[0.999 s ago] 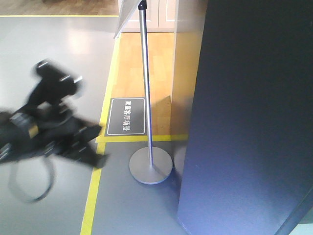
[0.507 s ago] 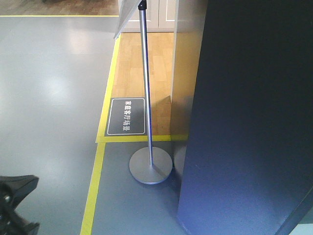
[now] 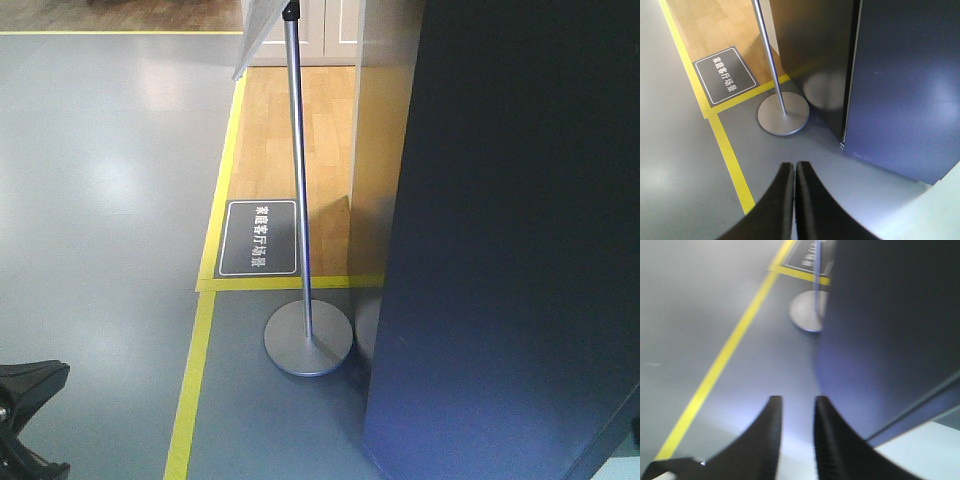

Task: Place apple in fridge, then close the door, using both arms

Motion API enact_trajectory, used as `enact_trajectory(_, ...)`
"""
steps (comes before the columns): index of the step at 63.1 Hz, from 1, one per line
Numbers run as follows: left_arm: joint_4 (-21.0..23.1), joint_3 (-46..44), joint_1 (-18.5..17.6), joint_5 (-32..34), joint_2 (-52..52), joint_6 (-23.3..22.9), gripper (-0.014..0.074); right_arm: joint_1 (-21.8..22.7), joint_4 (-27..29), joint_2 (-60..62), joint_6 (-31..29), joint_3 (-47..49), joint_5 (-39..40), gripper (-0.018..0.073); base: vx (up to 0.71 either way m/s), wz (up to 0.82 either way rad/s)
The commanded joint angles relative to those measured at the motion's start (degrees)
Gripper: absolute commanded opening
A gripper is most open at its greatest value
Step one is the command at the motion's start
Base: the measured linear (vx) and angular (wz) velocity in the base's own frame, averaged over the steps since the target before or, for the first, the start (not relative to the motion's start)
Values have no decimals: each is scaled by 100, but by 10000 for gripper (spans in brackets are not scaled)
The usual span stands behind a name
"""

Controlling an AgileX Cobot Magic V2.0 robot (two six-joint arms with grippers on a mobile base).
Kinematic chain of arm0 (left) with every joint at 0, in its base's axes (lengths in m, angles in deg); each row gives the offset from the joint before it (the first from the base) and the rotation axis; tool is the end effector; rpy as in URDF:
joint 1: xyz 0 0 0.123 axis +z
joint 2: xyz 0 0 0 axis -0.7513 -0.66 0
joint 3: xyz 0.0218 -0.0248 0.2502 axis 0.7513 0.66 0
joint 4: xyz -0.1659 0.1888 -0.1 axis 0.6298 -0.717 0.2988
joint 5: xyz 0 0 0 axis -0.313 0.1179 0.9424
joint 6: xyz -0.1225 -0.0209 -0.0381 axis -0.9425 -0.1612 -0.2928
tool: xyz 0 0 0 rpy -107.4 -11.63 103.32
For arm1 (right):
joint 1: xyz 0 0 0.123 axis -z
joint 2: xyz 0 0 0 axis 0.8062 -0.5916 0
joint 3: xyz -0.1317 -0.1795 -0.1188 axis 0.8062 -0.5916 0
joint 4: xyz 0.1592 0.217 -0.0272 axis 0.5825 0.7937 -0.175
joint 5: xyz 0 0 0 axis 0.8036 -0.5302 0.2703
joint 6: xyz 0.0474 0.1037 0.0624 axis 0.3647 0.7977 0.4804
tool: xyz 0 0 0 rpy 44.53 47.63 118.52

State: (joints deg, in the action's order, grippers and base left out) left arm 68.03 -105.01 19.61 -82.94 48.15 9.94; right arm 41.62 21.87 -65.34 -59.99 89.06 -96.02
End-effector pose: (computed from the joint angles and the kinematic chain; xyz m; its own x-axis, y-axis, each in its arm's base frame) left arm 0.1894 -0.0901 0.2138 -0.5197 0.2802 -0.8071 0.4070 0.9118 0.0545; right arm 0.1472 0.0430 0.2727 -0.6197 -0.2407 -0.7470 -0.3386 0.9407 -0.0222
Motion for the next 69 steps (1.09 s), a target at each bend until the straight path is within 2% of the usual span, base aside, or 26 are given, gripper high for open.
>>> enact_trajectory(1,-45,-156,1,304,36,-61,-6,8,-347,-216,223,213,643,-5,0,0)
enact_trajectory(11,-45,-156,1,304,36,-61,-6,8,-722,-306,351,213,1520,-11,0,0)
enact_trajectory(20,-45,-156,1,304,36,-61,-6,8,-1533,-424,1326,252,2115,-6,0,0)
enact_trajectory(30,-45,-156,1,304,36,-61,-6,8,-2503,-915,1852,623,1998,-6,0,0)
enact_trajectory(45,-45,-156,1,304,36,-61,-6,8,-3118,-1595,2105,1233,2037,-6,0,0)
enact_trajectory(59,-45,-156,1,304,36,-61,-6,8,-4320,-2345,3031,1696,2048,-6,0,0)
enact_trajectory(69,-45,-156,1,304,36,-61,-6,8,-4741,-2795,3395,2070,2017,-6,0,0)
